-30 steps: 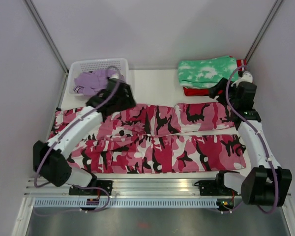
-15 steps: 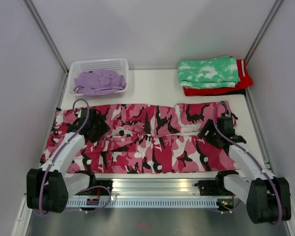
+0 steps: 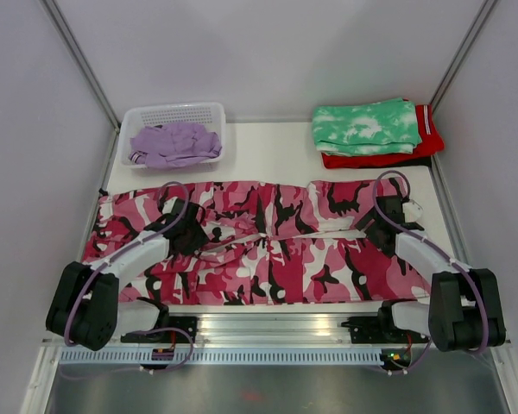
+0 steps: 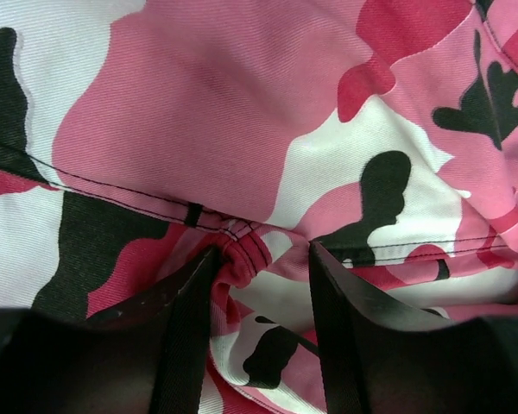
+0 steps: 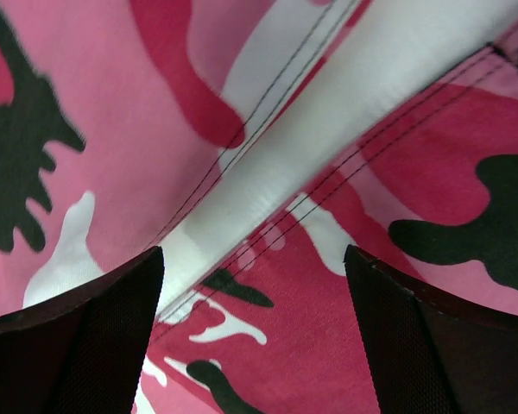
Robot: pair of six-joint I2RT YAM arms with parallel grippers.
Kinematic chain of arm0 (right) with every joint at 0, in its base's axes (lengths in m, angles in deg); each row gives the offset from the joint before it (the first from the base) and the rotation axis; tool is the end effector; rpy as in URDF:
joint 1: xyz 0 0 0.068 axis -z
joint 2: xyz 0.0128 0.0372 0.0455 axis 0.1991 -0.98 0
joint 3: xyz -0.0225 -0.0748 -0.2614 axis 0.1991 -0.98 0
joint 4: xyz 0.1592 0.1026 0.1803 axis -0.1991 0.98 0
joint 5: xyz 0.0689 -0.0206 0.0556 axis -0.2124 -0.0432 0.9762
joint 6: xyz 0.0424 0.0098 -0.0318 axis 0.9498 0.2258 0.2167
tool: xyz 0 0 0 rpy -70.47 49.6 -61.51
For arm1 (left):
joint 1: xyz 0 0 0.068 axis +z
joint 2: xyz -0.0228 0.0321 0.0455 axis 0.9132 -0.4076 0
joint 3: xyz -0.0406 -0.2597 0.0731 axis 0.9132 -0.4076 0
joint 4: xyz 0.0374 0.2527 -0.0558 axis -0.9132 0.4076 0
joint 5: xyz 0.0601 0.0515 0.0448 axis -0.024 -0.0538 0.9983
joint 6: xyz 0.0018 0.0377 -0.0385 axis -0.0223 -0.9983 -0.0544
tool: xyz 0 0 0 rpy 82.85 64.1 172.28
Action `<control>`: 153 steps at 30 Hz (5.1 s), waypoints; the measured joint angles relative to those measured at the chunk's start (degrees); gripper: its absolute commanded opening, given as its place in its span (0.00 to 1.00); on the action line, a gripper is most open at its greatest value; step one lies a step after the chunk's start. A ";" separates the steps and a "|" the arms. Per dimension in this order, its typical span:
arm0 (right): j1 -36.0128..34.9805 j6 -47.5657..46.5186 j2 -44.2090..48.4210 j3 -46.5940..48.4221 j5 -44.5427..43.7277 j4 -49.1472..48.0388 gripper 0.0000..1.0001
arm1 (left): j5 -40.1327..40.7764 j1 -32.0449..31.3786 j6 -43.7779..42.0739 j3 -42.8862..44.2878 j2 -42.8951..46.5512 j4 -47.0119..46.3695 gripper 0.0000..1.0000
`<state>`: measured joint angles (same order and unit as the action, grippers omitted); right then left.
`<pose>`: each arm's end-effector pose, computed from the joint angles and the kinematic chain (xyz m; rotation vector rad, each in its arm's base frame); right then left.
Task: Fold and stack the trousers
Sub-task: Flatten the trousers out, then fold the trousers
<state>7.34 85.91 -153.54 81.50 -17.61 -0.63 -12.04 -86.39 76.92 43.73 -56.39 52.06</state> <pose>0.2186 0.0062 0.1591 1.0299 2.3210 -0.0080 0.2090 -0.0708 0.1612 -0.7269 2.5198 -0.1851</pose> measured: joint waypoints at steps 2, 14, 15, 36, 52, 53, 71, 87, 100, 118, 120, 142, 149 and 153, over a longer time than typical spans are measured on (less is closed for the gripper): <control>0.09 2.71 -0.35 -0.15 -2.29 -0.31 0.92 | 0.39 -0.28 0.52 0.20 -0.13 0.04 0.55; 9.53 5.25 -9.03 4.66 -8.13 -4.98 0.90 | 2.86 -3.10 2.64 0.57 8.90 5.20 0.67; 10.84 4.79 -9.46 4.94 -8.33 -5.18 0.90 | 3.26 -3.10 2.64 0.74 9.92 5.79 0.67; 16.72 -19.63 -5.79 17.79 13.92 1.49 0.57 | 9.99 -1.51 -2.47 11.67 17.77 20.55 0.49; 11.39 -22.10 -23.63 18.53 15.85 -7.39 0.00 | -1.99 -20.85 -1.25 0.33 2.62 5.62 0.02; 11.43 -21.94 -24.09 19.52 14.93 -8.07 0.00 | -1.92 -21.33 -1.01 0.39 0.92 5.35 0.02; 16.59 -21.24 -27.36 21.40 5.25 -11.26 0.00 | 1.51 -36.94 0.37 17.46 -19.21 9.35 0.02; 3.26 -26.62 -1.70 23.65 17.09 -8.96 0.23 | 2.80 -3.96 -3.32 24.35 5.11 19.17 0.78; -3.15 -21.18 11.74 5.35 21.86 -3.63 0.52 | 0.22 37.51 -1.36 10.64 -2.01 18.51 0.62; -3.15 -14.51 13.68 3.74 10.51 3.21 0.85 | 5.31 41.13 -1.70 23.10 -22.12 14.25 0.52; -3.13 -13.75 13.60 3.21 9.35 3.52 0.98 | 5.22 41.22 -2.86 24.11 -22.51 13.09 0.55; -4.11 -8.90 8.35 9.49 7.28 6.43 0.98 | 19.30 42.18 12.72 8.24 21.46 37.35 0.97; -5.66 -8.59 5.55 9.77 7.93 4.37 0.98 | 15.52 51.74 12.00 -1.70 21.33 28.92 0.96; -5.66 -8.55 2.54 10.03 8.66 4.26 0.98 | 10.27 58.95 9.84 -5.25 19.93 22.16 0.96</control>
<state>1.68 77.37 -151.01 91.53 -8.96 3.63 -1.77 -27.44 86.75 38.48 -36.46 74.22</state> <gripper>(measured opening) 0.979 0.967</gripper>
